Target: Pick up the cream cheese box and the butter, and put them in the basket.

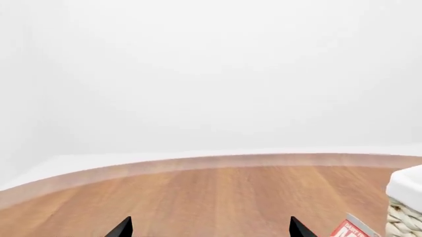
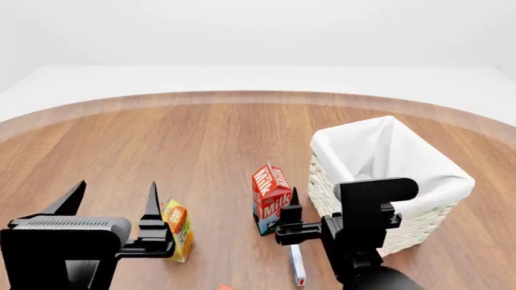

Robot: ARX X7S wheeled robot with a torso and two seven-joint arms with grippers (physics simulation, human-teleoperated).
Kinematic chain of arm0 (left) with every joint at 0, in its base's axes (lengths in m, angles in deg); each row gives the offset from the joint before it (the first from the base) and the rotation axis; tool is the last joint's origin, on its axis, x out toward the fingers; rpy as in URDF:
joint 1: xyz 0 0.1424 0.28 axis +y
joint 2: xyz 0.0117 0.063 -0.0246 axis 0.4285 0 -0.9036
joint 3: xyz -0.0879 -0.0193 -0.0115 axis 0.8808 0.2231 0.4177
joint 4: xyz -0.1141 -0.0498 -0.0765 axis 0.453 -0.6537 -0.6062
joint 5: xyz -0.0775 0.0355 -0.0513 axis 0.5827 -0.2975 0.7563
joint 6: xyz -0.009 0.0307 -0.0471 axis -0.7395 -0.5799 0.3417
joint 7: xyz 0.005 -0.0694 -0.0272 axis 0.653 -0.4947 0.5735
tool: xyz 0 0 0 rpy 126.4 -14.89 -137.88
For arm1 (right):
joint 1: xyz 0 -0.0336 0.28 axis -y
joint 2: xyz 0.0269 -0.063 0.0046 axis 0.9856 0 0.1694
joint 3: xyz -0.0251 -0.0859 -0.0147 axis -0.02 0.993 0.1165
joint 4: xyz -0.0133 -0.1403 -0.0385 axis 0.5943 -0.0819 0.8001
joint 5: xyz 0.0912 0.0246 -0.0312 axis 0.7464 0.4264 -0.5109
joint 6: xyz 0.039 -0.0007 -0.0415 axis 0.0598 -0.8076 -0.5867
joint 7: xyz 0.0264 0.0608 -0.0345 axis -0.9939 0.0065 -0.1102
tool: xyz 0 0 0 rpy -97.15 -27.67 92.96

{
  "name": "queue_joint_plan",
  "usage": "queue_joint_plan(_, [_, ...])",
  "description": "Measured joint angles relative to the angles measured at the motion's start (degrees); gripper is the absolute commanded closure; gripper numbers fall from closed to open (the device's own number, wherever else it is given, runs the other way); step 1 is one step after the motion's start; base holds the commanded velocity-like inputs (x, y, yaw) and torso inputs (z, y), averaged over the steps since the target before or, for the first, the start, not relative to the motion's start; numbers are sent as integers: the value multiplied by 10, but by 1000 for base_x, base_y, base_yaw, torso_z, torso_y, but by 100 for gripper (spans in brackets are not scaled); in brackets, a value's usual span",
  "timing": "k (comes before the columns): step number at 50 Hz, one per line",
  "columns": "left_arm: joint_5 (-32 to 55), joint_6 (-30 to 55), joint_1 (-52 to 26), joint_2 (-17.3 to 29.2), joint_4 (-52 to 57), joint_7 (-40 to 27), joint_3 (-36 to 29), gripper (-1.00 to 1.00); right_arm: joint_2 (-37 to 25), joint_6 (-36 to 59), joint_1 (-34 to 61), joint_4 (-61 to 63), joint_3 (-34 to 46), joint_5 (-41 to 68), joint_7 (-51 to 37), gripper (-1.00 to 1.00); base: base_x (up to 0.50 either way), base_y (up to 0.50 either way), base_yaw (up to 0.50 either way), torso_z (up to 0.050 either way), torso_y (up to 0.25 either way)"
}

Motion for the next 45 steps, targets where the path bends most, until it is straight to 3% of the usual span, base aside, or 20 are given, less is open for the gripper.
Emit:
queue_joint_plan(16, [55,-27,27,38,14,-33,48,-100,17,40,37,-45,-6,21,-10,-100,0,0,0,0,0])
queue_joint_plan(45, [94,-71,39,89,9,-79,40,-100,36,119,99,-140,15,35,-43,-100,0,0,0,0,0])
